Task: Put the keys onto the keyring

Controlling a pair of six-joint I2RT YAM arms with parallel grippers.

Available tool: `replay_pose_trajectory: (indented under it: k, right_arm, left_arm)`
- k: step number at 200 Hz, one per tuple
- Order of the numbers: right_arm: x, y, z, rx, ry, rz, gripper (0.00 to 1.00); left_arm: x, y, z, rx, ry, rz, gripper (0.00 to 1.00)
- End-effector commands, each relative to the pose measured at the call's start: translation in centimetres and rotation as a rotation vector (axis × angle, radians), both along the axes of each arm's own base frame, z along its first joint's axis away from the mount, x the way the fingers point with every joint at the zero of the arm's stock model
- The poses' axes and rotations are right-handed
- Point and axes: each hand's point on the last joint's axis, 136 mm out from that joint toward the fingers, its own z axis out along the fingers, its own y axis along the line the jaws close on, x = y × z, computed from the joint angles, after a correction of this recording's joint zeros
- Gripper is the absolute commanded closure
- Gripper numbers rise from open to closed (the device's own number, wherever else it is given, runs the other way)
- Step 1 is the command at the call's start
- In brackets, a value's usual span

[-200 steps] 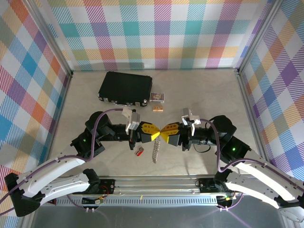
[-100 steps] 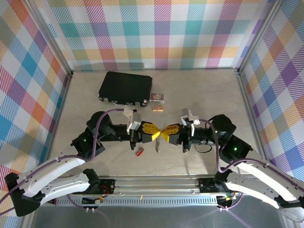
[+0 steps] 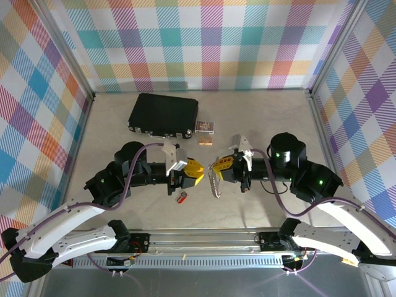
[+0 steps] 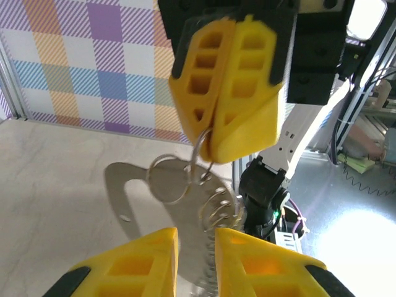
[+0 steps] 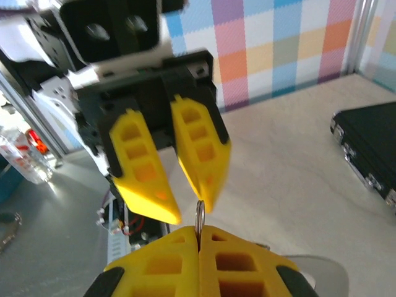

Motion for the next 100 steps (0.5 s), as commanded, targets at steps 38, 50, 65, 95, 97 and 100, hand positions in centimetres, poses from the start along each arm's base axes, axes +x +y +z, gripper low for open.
replay_pose_trajectory:
  k: [38, 50, 65, 95, 97, 100]
  right_arm:
    - [-0.1, -0.6, -0.8, -0.12, -0.083, 0.005, 1.0]
    - [-0.2, -0.4, -1.0, -0.134, -0.088, 0.016, 1.0]
    - [-0.2, -0.1, -1.3, -0.157, -0.105, 0.024, 1.0]
    - [-0.2, 0.3, -1.2, -0.177, -0.124, 0.029, 1.0]
    - [-0.2, 0.3, -1.2, -0.176, -0.125, 0.03, 1.0]
    - [-0.2, 0.3, -1.2, -0.178, -0.125, 0.03, 1.0]
  left_arm:
    - [-0.7, 0.5, 1.5, -0.015, -0.037, -0.018, 0.74]
    - [-0.6, 0.2, 1.5, -0.018, -0.034, -0.019, 0.73]
    - [-0.5, -0.1, 1.7, -0.029, -0.03, -0.027, 0.72]
    - [-0.5, -0.6, 1.7, -0.033, -0.019, -0.046, 0.72]
    - [-0.5, -0.6, 1.6, -0.031, -0.018, -0.046, 0.72]
    - [-0.4, -0.6, 1.6, -0.03, -0.018, -0.046, 0.72]
